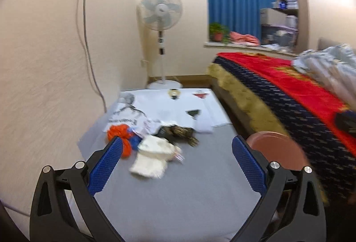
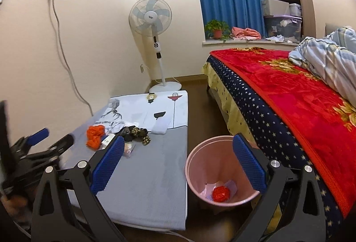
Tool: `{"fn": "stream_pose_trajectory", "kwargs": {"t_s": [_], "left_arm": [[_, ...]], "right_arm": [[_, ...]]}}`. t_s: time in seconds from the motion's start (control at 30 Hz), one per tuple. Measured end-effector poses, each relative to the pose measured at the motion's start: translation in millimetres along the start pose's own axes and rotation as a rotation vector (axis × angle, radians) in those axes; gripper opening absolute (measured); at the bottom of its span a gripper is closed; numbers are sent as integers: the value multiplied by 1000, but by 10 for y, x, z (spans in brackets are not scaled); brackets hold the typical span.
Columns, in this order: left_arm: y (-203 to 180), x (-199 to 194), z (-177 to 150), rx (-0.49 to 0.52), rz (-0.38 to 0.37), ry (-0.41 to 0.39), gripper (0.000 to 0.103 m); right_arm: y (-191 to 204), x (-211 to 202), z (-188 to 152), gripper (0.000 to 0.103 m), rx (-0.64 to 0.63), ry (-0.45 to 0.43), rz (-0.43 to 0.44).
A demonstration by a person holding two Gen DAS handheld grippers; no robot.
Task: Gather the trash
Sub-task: 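Move the left tool back to the table toward the white paper bag, then close the left tool on the white paper bag and lift it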
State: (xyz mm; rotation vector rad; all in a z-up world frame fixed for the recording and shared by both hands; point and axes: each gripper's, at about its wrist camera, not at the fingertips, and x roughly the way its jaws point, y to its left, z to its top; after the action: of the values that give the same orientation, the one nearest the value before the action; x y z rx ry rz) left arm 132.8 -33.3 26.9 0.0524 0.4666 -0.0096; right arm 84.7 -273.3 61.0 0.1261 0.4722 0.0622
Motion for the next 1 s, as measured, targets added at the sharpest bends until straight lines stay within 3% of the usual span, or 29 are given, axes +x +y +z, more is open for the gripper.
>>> {"fn": "stream_pose_trajectory", "kwargs": {"t_s": [0.17, 0.33, 0.77, 0.9, 0.97, 1.0], "left_arm": [[-78, 956, -109, -6, 89, 92, 95], [-43, 1584, -264, -72, 123, 185, 94], [179, 2135, -489, -123, 165, 213, 88], [206, 2243, -534, -123, 153, 247, 68], [198, 2257, -544, -122, 134, 255, 52], [199, 2261, -542, -124, 124, 258, 38]], "right_arm": [[-77, 342, -38, 96, 3, 37, -17], [-229, 504, -88, 96, 45, 102, -17], [-363, 601, -119, 96, 61, 131, -54], [-351, 606, -133, 96, 31, 129, -62], [-348, 609, -140, 96, 21, 129, -69], [-350, 612, -141, 96, 20, 128, -71]]}}
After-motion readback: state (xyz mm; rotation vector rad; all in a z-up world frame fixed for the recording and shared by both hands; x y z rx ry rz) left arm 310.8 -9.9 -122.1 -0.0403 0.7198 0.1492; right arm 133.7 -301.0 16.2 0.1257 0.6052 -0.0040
